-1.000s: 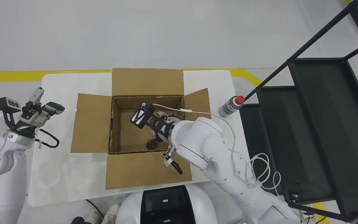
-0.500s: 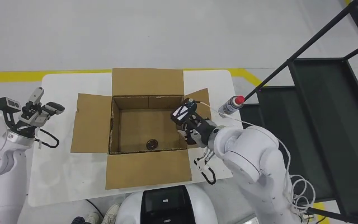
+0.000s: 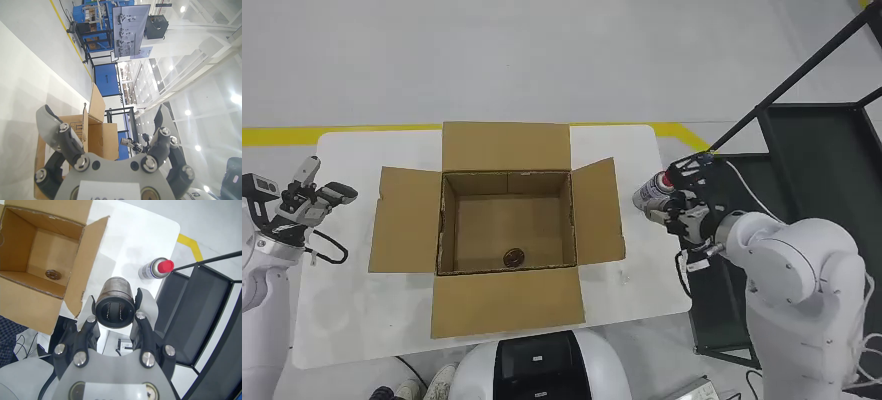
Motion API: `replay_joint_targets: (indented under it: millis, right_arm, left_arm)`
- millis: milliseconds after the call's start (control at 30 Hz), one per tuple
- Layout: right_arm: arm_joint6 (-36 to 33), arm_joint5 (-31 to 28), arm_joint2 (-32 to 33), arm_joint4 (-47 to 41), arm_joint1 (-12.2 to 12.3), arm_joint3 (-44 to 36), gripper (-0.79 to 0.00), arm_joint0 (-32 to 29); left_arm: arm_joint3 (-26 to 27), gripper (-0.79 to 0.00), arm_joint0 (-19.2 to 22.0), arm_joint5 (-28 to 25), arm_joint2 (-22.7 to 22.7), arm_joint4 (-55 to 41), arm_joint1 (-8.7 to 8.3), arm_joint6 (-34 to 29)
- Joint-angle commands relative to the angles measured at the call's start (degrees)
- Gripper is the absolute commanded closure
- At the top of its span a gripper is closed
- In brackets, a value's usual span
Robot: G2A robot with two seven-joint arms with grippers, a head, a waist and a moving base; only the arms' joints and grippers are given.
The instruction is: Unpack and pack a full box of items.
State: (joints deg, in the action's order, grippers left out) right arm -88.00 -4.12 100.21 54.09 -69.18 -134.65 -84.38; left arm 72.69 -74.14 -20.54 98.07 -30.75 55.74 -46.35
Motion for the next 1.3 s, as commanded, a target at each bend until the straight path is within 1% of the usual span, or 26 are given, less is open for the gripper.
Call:
replay_joint_targets:
  millis: [0,67,167,267,333,467,667,867,933,1267]
  right_arm:
    - [0.0,0.0,1.2,-2.6,1.7,0.0,0.000,-2.9]
    - [0.0,0.4,1.2,-4.5,3.1,0.0,0.000,-5.5]
    - [0.0,3.1,0.7,-5.7,5.0,0.0,0.000,-9.0]
    - [0.0,4.7,-0.9,-6.6,6.5,1.0,0.000,-11.3]
    - [0.0,5.3,-2.4,-6.9,7.4,3.4,0.000,-11.1]
    - [0.0,5.9,-6.3,-5.5,8.6,9.0,0.000,-8.1]
    - [0.1,7.7,-11.7,-2.8,8.9,17.7,0.000,-0.7]
    - [4.5,8.4,-14.6,-1.9,8.7,25.6,0.000,4.4]
    - [6.3,7.7,-15.2,-2.5,8.6,27.1,0.000,5.1]
    - [6.3,7.7,-15.2,-2.5,8.6,27.1,0.000,5.1]
  left_arm:
    - [0.0,-0.785,0.0,0.0,0.0,0.0,0.00,0.0]
    - [0.0,-0.785,0.0,0.0,0.0,0.0,0.00,0.0]
    - [0.0,-0.785,0.0,0.0,0.0,0.0,0.00,0.0]
    - [0.0,-0.785,0.0,0.0,0.0,0.0,0.00,0.0]
    - [0.0,-0.785,0.0,0.0,0.0,0.0,0.00,0.0]
    - [0.0,-0.785,0.0,0.0,0.0,0.0,0.00,0.0]
    - [0.0,-0.785,0.0,0.0,0.0,0.0,0.00,0.0]
    - [0.0,-0.785,0.0,0.0,0.0,0.0,0.00,0.0]
    - [0.0,-0.785,0.0,0.0,0.0,0.0,0.00,0.0]
    - [0.0,-0.785,0.0,0.0,0.0,0.0,0.00,0.0]
